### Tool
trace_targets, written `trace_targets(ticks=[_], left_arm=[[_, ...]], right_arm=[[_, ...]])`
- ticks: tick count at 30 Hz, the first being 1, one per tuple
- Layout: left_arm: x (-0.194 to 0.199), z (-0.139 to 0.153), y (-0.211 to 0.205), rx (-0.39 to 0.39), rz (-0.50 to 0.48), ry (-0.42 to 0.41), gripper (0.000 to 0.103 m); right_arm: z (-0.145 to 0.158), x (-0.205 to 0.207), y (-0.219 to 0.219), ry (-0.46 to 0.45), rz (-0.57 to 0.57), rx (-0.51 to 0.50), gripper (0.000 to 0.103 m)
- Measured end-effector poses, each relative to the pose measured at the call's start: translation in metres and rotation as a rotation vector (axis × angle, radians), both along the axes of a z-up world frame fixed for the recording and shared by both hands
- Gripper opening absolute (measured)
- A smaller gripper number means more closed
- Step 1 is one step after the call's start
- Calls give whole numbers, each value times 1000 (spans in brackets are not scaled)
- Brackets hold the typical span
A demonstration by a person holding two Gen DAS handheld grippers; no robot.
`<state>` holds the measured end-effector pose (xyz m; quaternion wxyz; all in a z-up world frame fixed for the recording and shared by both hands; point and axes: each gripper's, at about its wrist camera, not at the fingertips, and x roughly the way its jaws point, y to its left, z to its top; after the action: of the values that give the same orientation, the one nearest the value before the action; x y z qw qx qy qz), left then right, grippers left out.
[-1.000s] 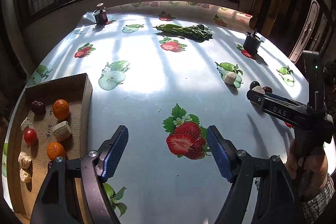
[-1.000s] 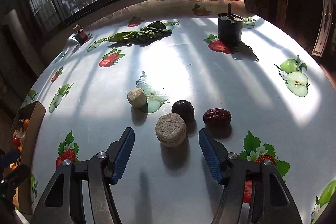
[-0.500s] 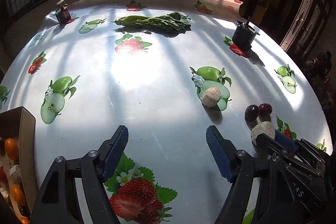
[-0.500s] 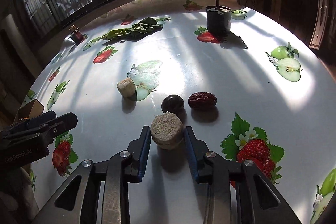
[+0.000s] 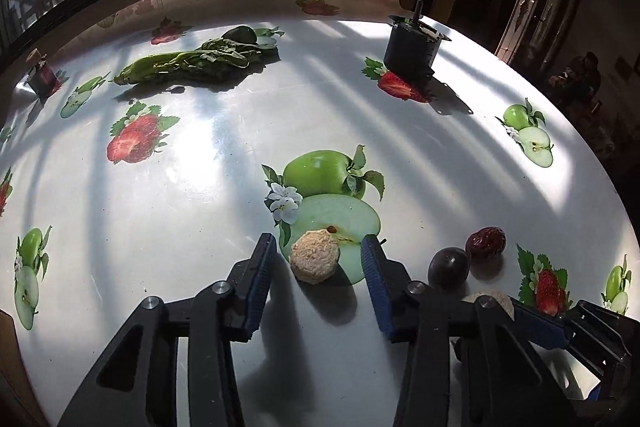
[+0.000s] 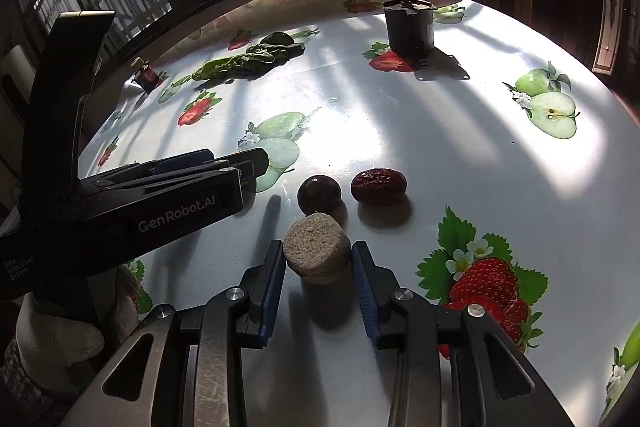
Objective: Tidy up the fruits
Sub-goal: 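Grasp a small white snack with the left gripper while the right gripper grasps the round snack cake, then carry both snacks into the tray and open both grippers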
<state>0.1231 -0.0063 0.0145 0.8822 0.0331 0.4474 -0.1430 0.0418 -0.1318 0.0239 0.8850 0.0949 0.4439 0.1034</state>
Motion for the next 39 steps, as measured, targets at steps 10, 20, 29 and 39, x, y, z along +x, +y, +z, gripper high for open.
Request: trace_targets(ticks=[10,20,29,39], left_arm=[[-21,11,8,-26,17,13,23],[-88,55,53,-96,92,-56,23],[-181,72,156,-65,304,-114,23],[-274,72,297,-22,598,-125,23]], right_arm=[[2,-3,4,-30,6,-18,36],[11,-12,14,-79,64,30,36],[12,-19,26,-108,83,-11,36],[32,-58,84,-132,225,-39,36]])
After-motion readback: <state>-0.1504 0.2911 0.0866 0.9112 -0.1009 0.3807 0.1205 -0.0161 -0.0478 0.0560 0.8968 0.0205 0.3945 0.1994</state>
